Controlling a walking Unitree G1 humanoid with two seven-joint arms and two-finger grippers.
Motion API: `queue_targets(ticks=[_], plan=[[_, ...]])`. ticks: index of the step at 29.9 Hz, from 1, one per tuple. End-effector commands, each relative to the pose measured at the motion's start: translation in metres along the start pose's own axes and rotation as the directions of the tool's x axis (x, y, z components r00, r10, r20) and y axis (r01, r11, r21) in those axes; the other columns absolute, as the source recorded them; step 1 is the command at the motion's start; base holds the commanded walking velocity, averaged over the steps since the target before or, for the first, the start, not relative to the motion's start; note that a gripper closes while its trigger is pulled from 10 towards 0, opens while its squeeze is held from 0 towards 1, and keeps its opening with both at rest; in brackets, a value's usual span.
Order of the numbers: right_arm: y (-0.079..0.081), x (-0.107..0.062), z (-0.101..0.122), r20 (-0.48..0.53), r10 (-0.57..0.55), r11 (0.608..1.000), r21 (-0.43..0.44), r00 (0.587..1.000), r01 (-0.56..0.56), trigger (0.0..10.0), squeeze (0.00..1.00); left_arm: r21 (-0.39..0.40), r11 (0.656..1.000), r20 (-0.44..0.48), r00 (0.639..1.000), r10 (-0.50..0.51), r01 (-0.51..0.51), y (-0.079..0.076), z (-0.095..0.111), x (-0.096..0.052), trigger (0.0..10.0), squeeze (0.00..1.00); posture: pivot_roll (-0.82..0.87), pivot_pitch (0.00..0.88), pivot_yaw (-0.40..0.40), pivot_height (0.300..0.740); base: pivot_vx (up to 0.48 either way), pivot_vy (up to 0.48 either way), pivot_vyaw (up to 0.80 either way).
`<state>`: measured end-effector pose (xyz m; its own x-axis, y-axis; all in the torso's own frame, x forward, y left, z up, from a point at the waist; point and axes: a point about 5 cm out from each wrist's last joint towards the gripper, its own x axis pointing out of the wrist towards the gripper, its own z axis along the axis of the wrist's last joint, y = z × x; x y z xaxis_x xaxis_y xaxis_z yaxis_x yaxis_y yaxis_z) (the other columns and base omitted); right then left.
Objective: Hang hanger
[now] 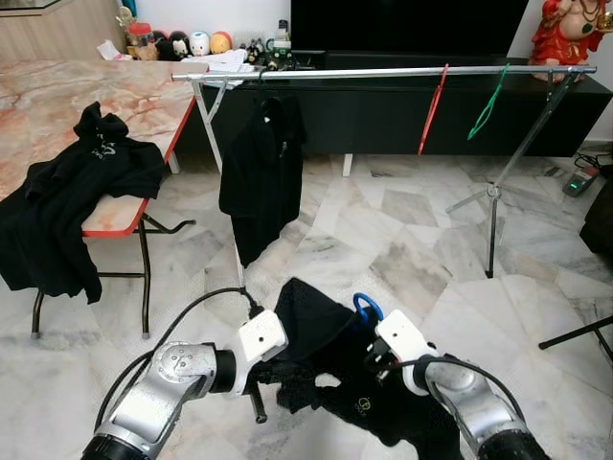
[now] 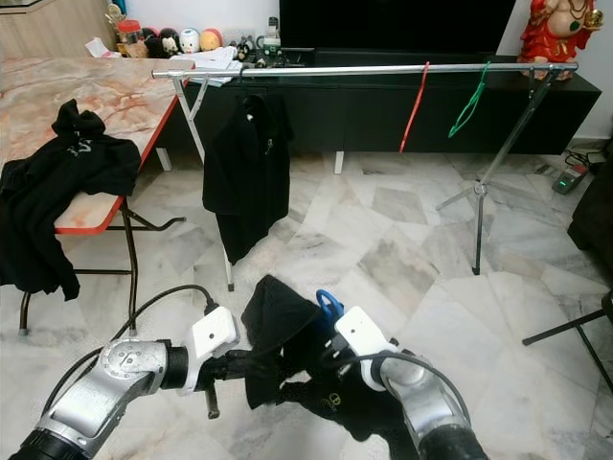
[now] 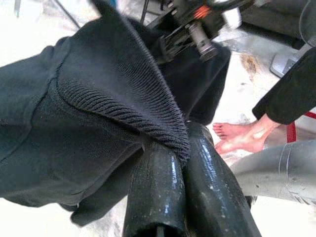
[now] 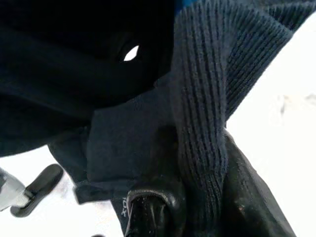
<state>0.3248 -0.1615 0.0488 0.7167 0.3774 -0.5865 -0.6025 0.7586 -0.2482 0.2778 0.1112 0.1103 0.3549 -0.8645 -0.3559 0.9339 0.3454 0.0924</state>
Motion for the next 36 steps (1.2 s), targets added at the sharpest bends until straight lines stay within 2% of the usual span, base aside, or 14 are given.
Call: queue_targets(ticks=[1,2,3,4,15,18,20,24,27,30,34,36], plan=[[-0.005,0.000,0.003,0.024,-0.036,0.998,0.049,0.999,0.034,0.0,0.00,-0.002,0.999,-0.004,0.999,-0.046,0.046,-0.007,0.003,0.001,10.0,0.00,0.06,0.108,-0.028,0.740,0.000,0.000,0.00],[-0.006,0.002,0.008,0.054,-0.045,0.995,0.093,0.998,0.040,0.0,0.00,-0.010,0.998,-0.002,0.998,-0.065,0.065,-0.010,0.005,0.000,10.0,0.00,0.06,0.103,-0.027,0.740,0.000,0.000,0.00],[-0.006,0.003,0.011,0.065,-0.044,0.995,0.097,0.997,0.037,0.0,0.00,-0.018,0.998,-0.001,0.998,-0.064,0.064,-0.011,0.005,0.001,10.0,0.35,0.06,0.100,-0.026,0.740,0.000,0.000,0.00],[-0.006,0.003,0.013,0.073,-0.044,0.995,0.096,0.996,0.037,0.0,0.00,-0.021,0.998,-0.001,0.998,-0.062,0.062,-0.011,0.005,0.001,10.0,1.00,0.06,0.098,-0.027,0.740,0.000,0.000,0.00],[-0.010,0.005,0.015,0.094,-0.062,0.994,0.095,0.994,0.053,0.0,0.00,-0.034,0.998,-0.005,0.998,-0.060,0.060,-0.013,0.005,-0.003,10.0,1.00,0.07,0.086,-0.029,0.740,0.000,0.000,0.00],[-0.010,0.003,0.020,0.154,-0.014,0.996,0.084,0.988,0.001,0.0,0.00,-0.030,0.999,-0.011,1.000,-0.016,0.015,-0.007,0.005,-0.007,10.0,1.00,0.07,0.083,-0.029,0.740,0.000,0.000,0.00],[-0.011,0.002,0.018,0.149,0.006,0.998,0.054,0.989,-0.015,0.0,0.00,-0.031,1.000,-0.011,1.000,0.005,-0.005,-0.004,0.004,-0.009,10.0,1.00,0.06,0.076,-0.029,0.740,0.000,0.000,0.00],[-0.005,-0.004,0.010,0.146,0.184,0.983,-0.056,0.972,-0.177,0.0,0.00,-0.014,1.000,-0.051,0.999,0.004,-0.005,-0.002,-0.001,-0.018,10.0,1.00,0.06,0.069,-0.031,0.740,0.000,0.000,0.00],[-0.003,-0.013,0.001,0.115,0.316,0.943,-0.151,0.942,-0.298,0.0,0.00,-0.010,1.000,-0.054,0.999,0.006,-0.007,-0.001,-0.001,-0.022,10.0,1.00,0.06,0.064,-0.032,0.740,0.000,0.000,0.00],[-0.005,-0.018,-0.011,0.048,0.369,0.914,-0.197,0.928,-0.354,0.0,0.00,0.007,1.000,-0.061,0.998,0.011,-0.010,0.000,0.000,-0.024,10.0,1.00,0.06,0.061,-0.032,0.740,0.000,0.000,0.00],[-0.010,-0.024,-0.022,-0.006,0.408,0.897,-0.181,0.913,-0.402,0.0,0.00,0.029,1.000,-0.071,0.997,0.006,-0.004,0.004,0.002,-0.027,10.0,1.00,0.06,0.066,-0.038,0.740,0.000,0.000,0.00],[-0.010,-0.024,-0.024,-0.034,0.416,0.887,-0.203,0.909,-0.414,0.0,0.00,0.039,0.999,-0.077,0.997,0.004,-0.001,0.005,0.003,-0.027,10.0,1.00,0.07,0.069,-0.038,0.740,0.000,0.000,0.00]])
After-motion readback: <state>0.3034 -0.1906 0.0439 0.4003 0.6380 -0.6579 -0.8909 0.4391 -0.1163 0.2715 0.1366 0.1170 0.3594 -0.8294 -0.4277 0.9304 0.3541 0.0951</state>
